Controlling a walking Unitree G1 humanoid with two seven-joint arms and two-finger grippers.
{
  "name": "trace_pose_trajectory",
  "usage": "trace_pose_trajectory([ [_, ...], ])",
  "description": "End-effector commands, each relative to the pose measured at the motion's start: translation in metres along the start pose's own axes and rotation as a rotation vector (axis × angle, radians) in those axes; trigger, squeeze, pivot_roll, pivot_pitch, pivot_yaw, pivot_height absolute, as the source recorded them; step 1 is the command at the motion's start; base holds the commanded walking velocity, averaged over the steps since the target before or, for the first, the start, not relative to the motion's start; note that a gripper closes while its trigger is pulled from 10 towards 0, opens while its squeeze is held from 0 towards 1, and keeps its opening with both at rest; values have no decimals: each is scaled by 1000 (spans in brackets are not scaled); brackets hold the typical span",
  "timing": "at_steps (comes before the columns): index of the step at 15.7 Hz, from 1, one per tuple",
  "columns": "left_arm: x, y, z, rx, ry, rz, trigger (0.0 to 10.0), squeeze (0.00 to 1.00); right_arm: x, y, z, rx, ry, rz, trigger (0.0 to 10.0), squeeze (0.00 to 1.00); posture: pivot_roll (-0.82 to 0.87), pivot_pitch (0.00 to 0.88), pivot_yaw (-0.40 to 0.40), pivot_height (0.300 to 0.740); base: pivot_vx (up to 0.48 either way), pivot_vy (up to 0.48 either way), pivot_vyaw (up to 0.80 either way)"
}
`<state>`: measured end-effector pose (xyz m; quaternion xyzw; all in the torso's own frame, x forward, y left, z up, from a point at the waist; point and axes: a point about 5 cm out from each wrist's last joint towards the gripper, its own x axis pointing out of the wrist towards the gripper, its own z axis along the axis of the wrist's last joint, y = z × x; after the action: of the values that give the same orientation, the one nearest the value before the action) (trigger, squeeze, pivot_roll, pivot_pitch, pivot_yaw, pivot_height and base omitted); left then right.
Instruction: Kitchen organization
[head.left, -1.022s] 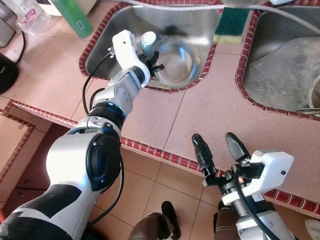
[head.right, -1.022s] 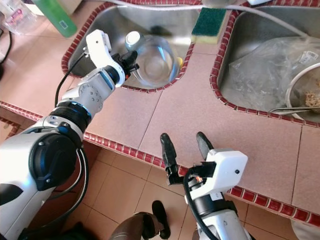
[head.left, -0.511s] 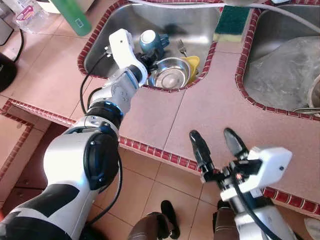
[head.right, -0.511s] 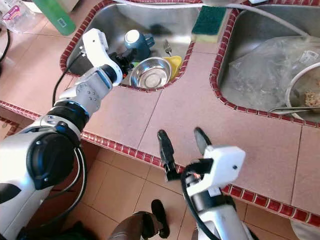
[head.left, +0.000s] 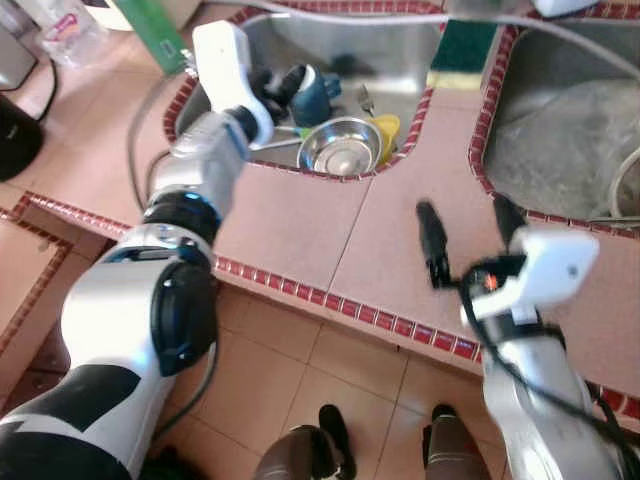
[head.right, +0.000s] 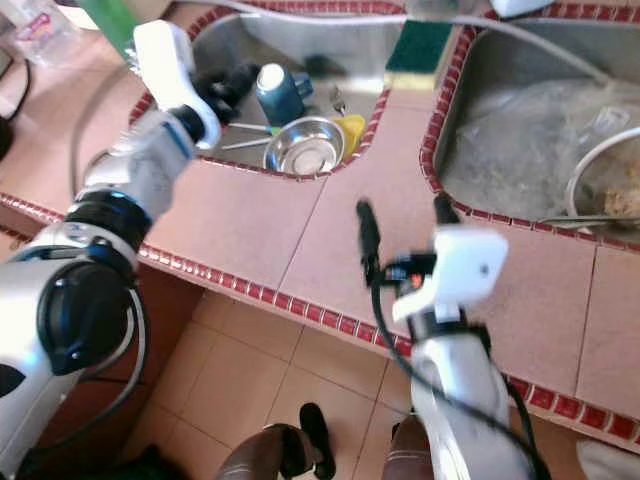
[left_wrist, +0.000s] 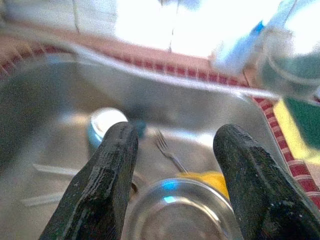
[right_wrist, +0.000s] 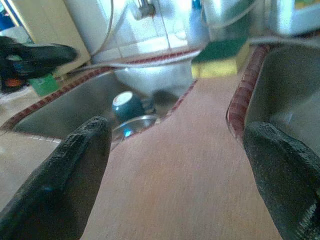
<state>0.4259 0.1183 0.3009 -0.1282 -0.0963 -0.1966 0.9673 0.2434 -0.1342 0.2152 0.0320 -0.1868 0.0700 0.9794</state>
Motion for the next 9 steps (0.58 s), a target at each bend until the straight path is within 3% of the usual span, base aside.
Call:
trace_pose_trajectory([
  [1,-8,15,-1,44,-1,29,10000,0,3,0,-4,3,0,-10,10000,0,-223,211,238,740,0,0,0],
  [2,-14,21,-6,107,-12,37,10000,0,12,-1,-6,-9,-4,-17,10000,0,-204,182,217,740,0,0,0],
  [9,-54,28,-42,178,-46,113,10000,0,34,-17,-21,-79,2,-87,10000,0,-156,119,158,740,0,0,0],
])
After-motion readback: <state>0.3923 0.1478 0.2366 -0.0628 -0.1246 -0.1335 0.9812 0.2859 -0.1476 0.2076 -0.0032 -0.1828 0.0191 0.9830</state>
